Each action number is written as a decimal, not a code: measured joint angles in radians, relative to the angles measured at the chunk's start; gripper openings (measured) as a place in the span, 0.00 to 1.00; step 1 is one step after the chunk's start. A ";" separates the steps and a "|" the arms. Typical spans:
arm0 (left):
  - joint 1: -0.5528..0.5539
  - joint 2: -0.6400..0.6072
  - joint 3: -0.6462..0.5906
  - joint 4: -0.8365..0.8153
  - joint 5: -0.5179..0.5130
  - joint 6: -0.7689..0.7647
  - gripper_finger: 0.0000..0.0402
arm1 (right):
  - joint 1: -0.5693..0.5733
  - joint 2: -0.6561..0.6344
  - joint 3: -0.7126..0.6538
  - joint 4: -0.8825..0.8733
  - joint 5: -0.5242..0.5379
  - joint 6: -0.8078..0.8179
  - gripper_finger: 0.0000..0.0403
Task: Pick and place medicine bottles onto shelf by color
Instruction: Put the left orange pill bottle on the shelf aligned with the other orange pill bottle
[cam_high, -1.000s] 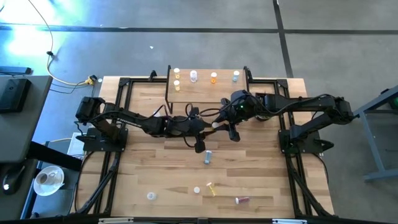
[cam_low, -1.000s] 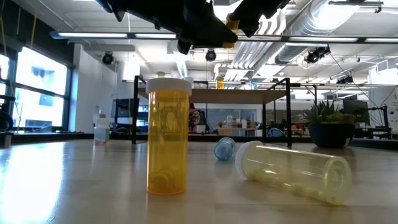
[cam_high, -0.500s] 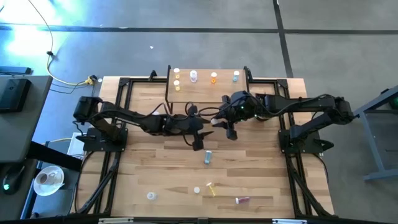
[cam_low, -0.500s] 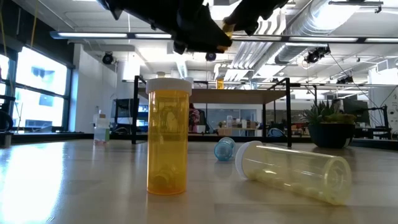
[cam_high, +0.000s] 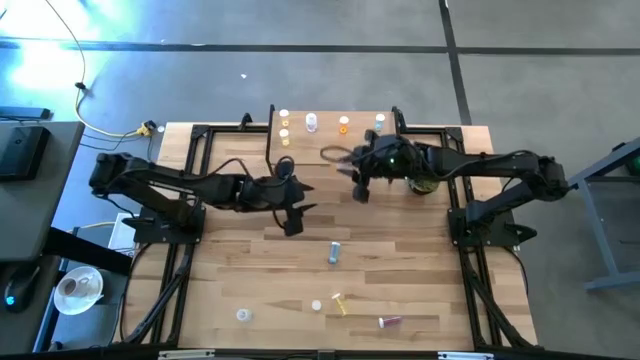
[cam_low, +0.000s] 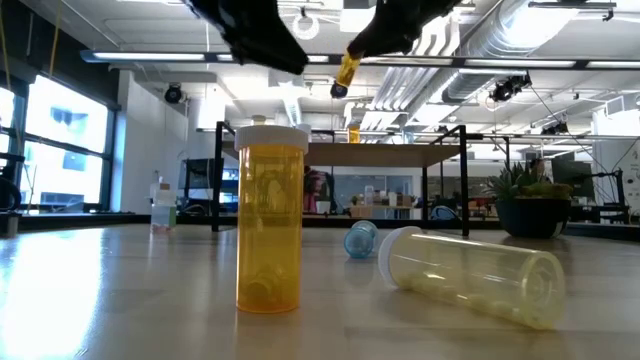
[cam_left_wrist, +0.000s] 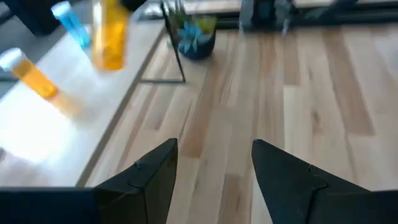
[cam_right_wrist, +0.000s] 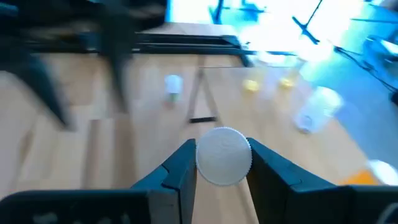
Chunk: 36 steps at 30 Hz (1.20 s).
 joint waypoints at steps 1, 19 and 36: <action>-0.003 -0.007 0.004 -0.009 0.001 -0.009 0.48 | -0.015 0.000 0.000 0.001 0.001 0.004 0.26; -0.093 -0.076 -0.142 -0.124 -0.208 -0.228 0.46 | -0.268 0.000 0.006 -0.011 -0.189 0.131 0.26; -0.128 -0.099 -0.255 -0.121 -0.207 -0.349 0.46 | -0.294 0.193 0.328 -0.350 -0.196 0.129 0.26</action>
